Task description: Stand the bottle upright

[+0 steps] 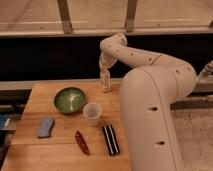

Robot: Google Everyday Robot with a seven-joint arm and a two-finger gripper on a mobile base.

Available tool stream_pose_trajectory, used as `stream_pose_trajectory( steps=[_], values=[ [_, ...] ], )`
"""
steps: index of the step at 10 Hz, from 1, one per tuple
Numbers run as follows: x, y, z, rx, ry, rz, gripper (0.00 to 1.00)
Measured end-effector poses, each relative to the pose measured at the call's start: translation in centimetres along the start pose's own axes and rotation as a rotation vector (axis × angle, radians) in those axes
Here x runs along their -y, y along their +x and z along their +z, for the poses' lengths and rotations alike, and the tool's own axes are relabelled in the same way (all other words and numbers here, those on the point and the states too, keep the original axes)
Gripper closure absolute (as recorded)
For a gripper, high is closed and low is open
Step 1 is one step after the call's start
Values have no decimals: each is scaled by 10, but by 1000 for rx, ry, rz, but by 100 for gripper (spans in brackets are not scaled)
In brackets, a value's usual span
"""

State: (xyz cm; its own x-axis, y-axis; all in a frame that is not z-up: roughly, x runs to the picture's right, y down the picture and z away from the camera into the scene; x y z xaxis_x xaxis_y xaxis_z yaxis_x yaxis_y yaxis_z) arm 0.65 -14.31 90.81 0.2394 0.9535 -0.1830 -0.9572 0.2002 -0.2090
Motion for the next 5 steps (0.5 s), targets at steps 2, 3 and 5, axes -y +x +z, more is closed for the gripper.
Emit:
stream_pose_trajectory(
  steps=[2,3,5],
  values=[
    [-1,-4,1,6,-7,-4,100],
    [-5,-9,3,11,-16,-10,100],
    [-9,-13,6,15,-29,-17,100]
  ],
)
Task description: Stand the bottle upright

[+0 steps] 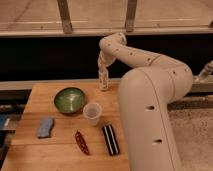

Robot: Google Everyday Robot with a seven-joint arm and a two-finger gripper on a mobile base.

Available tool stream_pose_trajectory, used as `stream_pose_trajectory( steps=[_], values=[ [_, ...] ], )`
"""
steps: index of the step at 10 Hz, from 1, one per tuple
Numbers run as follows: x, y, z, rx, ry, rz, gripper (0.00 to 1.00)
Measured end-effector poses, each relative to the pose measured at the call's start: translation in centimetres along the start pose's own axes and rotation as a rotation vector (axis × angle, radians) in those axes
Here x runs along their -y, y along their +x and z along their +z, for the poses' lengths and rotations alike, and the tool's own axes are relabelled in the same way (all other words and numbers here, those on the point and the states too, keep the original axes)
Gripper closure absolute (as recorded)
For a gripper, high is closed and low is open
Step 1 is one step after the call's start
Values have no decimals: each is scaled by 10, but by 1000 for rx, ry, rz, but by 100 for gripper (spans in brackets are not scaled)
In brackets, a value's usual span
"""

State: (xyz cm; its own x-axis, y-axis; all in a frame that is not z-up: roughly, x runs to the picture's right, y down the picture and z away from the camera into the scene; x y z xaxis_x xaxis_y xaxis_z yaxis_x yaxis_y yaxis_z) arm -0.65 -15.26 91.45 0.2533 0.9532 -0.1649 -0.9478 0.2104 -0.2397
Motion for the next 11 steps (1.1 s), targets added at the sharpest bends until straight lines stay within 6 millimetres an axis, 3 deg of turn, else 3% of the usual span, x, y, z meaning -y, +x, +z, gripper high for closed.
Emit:
stream_pose_trajectory(
  steps=[6,7,8,11],
  values=[
    [-1,4,13,7,-36,6,98],
    [-1,6,13,4,-39,7,93],
    [0,7,13,1,-38,7,80],
    [-3,9,12,-4,-39,3,53]
  ],
)
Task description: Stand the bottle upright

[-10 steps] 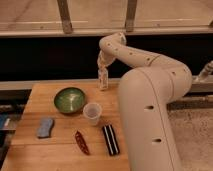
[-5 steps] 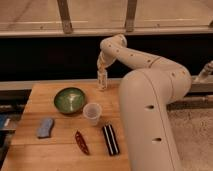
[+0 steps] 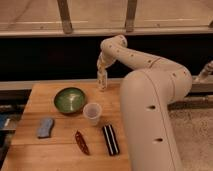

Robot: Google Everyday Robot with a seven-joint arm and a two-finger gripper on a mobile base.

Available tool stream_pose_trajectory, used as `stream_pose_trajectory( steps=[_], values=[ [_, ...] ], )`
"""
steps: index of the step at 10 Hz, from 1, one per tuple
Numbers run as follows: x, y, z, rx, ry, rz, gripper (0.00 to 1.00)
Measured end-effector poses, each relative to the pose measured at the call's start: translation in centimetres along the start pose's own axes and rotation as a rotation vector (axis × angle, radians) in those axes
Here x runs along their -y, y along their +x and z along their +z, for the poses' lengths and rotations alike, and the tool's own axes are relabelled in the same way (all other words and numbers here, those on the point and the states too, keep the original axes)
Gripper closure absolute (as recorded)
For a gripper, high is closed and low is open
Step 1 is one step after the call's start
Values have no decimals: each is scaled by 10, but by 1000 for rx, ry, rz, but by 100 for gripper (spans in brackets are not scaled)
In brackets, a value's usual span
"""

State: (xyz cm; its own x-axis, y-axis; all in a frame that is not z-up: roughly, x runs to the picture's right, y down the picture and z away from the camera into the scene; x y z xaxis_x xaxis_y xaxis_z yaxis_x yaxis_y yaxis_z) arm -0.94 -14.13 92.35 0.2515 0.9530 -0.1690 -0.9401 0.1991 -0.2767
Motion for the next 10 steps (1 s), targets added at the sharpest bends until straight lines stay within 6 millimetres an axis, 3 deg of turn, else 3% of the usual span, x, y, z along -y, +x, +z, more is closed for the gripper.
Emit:
stream_pose_trajectory(
  steps=[3,4,7,10],
  values=[
    [2,1,-1,-1,1,2,24],
    [2,2,0,-2,2,1,20],
    [5,23,-16,-8,35,7,20],
    [1,26,-21,-6,43,6,20]
  ],
)
